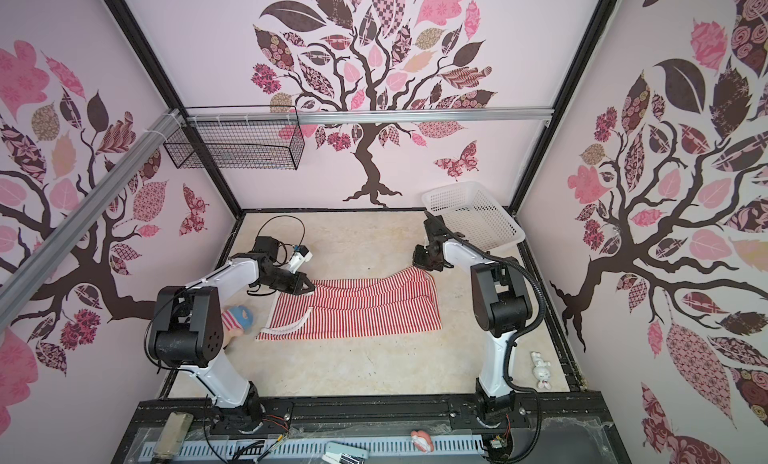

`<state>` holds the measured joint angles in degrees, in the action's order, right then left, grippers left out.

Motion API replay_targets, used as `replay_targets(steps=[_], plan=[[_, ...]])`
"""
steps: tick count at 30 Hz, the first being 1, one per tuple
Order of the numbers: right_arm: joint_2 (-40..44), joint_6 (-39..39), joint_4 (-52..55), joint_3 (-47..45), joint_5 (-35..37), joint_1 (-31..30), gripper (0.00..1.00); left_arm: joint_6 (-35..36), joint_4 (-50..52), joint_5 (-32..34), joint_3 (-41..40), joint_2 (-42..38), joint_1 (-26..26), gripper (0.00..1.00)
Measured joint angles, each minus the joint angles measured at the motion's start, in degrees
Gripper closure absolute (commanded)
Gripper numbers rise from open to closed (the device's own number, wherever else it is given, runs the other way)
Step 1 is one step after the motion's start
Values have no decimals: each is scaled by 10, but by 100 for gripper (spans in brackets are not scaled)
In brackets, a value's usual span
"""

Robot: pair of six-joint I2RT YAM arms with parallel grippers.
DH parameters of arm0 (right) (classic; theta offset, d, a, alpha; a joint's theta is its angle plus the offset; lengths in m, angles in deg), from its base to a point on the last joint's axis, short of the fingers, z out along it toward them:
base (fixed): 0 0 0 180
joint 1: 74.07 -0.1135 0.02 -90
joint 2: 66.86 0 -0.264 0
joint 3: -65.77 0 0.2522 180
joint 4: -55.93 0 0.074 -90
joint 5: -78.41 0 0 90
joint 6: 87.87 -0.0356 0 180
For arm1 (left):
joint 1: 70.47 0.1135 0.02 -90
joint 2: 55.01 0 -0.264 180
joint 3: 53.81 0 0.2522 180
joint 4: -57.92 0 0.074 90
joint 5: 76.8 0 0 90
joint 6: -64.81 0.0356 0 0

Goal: Fold and stack tank tops
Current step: Smooth out the tank top at the center of the table.

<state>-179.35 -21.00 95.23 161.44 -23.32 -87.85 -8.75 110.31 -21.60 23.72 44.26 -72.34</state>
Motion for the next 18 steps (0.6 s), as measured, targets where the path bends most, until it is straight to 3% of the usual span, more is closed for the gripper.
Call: replay_targets(steps=[10, 11, 13, 14, 18], plan=[[0, 20, 8, 38, -4, 0, 83, -3, 0, 0, 10, 4, 0, 89], [0, 20, 7, 33, -5, 0, 81, -3, 0, 0, 10, 5, 0, 89], [1, 19, 2, 18, -4, 0, 62, -4, 0, 0, 10, 7, 0, 89], [2, 21, 0, 7, -5, 0, 57, -4, 0, 0, 10, 8, 0, 89], [31, 20, -9, -58, -10, 0, 59, -4, 0, 0, 10, 8, 0, 89]])
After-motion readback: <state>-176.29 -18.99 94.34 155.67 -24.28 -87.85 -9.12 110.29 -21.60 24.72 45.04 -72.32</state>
